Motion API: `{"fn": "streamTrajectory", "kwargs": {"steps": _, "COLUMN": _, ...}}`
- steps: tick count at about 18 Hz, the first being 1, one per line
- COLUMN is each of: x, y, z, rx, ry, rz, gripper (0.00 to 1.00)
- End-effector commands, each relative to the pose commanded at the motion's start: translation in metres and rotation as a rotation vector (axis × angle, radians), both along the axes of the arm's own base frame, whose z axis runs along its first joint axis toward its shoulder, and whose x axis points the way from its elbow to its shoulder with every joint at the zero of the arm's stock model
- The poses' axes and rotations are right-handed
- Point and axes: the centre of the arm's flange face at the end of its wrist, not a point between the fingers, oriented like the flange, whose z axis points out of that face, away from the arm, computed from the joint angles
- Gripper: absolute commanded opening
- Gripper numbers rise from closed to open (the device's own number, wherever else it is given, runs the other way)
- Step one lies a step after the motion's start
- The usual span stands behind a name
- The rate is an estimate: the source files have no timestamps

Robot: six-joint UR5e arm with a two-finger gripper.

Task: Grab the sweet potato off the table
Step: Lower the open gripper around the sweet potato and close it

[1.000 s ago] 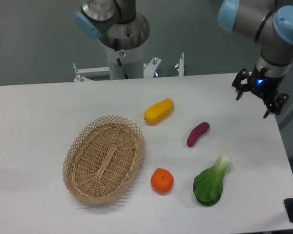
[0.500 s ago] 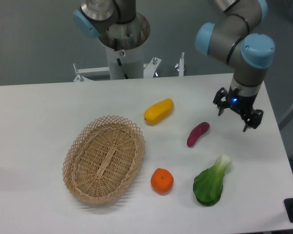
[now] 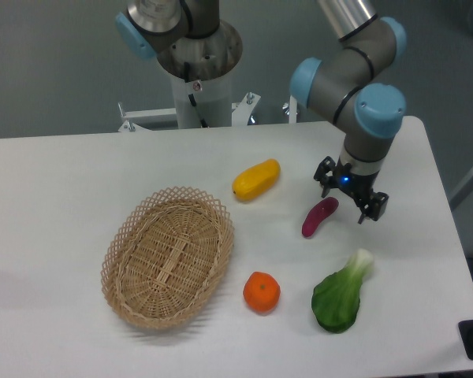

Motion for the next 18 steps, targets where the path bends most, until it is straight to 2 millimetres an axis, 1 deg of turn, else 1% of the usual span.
{"fn": "streamTrajectory", "kwargs": {"steps": 1, "x": 0.002, "y": 0.001, "z": -0.001, "rx": -0.001, "ry": -0.003, "rz": -0.002, "gripper": 1.0}}
{"fn": "streamTrajectory", "kwargs": {"steps": 3, "x": 0.008, "y": -0.003, "z": -0.01, "rx": -0.03, "ry": -0.01, "rz": -0.011, "gripper": 1.0}}
{"fn": "streamTrajectory", "kwargs": {"steps": 4, "x": 0.01, "y": -0.003, "z": -0.012, "rx": -0.051, "ry": 0.0, "rz": -0.028, "gripper": 1.0}}
{"fn": "streamTrajectory", "kwargs": {"steps": 5, "x": 0.015, "y": 0.004, "z": -0.015, "rx": -0.067, "ry": 0.006, "rz": -0.051, "gripper": 1.0}}
{"fn": "streamTrajectory", "kwargs": {"steps": 6, "x": 0.017, "y": 0.006, "z": -0.017, "rx": -0.081, "ry": 0.013, "rz": -0.058, "gripper": 1.0}}
{"fn": "streamTrajectory", "kwargs": {"steps": 8, "x": 0.022, "y": 0.003, "z": -0.025, "rx": -0.094, "ry": 0.015, "rz": -0.059, "gripper": 1.0}}
{"fn": "streamTrajectory", "kwargs": {"steps": 12, "x": 0.027, "y": 0.001, "z": -0.037, "rx": -0.091, "ry": 0.027, "rz": -0.058, "gripper": 1.0}}
{"fn": "streamTrajectory", "kwargs": {"steps": 14, "x": 0.026, "y": 0.002, "z": -0.038, "rx": -0.088, "ry": 0.036, "rz": -0.056, "gripper": 1.0}}
{"fn": "streamTrajectory", "kwargs": {"steps": 15, "x": 0.025, "y": 0.002, "z": -0.038, "rx": -0.085, "ry": 0.043, "rz": -0.057, "gripper": 0.98}}
{"fn": "streamTrajectory", "kwargs": {"steps": 16, "x": 0.025, "y": 0.002, "z": -0.038, "rx": -0.082, "ry": 0.048, "rz": -0.057, "gripper": 0.85}}
{"fn": "streamTrajectory", "kwargs": {"steps": 17, "x": 0.025, "y": 0.002, "z": -0.038, "rx": -0.082, "ry": 0.048, "rz": -0.059, "gripper": 0.67}}
{"fn": "streamTrajectory", "kwargs": {"steps": 18, "x": 0.024, "y": 0.003, "z": -0.037, "rx": -0.081, "ry": 0.051, "rz": -0.059, "gripper": 0.51}}
